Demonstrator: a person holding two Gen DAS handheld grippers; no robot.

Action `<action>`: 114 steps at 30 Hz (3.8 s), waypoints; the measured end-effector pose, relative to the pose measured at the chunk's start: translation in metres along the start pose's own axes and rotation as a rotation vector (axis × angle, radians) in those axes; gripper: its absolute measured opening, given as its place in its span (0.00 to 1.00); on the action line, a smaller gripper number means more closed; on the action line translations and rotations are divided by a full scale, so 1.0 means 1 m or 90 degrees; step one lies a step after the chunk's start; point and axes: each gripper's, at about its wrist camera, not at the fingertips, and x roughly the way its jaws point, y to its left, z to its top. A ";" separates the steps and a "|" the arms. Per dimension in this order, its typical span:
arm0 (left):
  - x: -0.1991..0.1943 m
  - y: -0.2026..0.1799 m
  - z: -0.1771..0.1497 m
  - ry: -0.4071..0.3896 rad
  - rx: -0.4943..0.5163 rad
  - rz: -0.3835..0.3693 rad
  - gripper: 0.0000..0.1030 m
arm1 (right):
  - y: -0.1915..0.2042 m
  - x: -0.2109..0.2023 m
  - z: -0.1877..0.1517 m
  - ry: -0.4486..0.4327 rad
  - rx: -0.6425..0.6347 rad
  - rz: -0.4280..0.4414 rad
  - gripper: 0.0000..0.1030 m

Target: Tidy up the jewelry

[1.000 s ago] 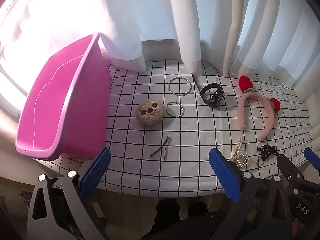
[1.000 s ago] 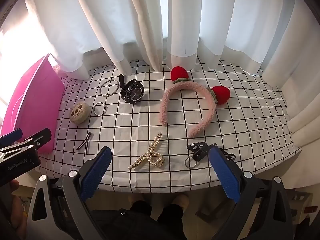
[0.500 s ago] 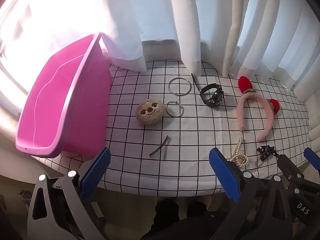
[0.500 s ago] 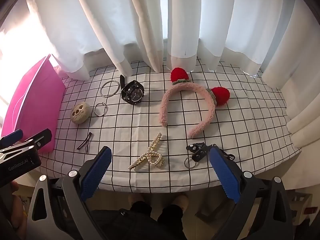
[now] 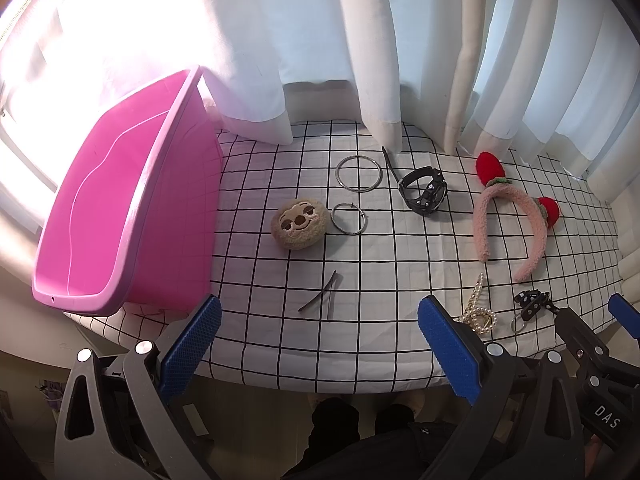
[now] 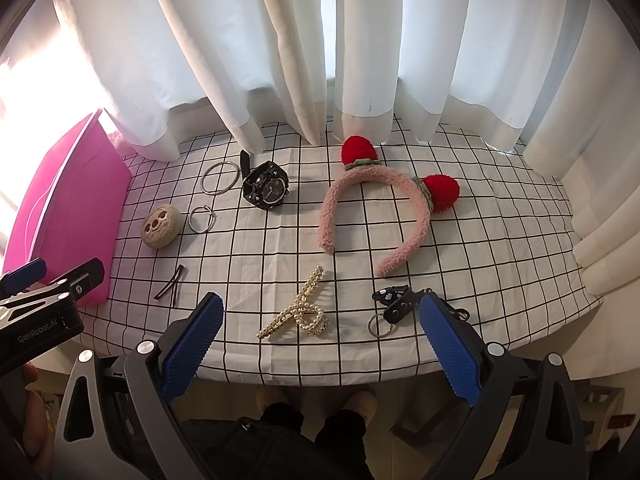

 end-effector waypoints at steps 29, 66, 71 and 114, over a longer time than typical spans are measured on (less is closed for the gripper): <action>-0.001 0.000 -0.003 0.001 -0.001 0.001 0.94 | -0.001 0.000 0.001 0.001 0.002 0.002 0.91; 0.114 0.002 -0.064 0.036 -0.121 0.008 0.94 | -0.127 0.132 -0.051 0.058 0.032 0.015 0.91; 0.135 0.018 -0.061 0.022 -0.130 0.025 0.94 | -0.122 0.148 -0.049 0.049 0.008 0.021 0.91; 0.178 0.001 -0.053 -0.108 -0.037 -0.046 0.63 | -0.103 0.172 -0.043 -0.047 -0.059 -0.004 0.79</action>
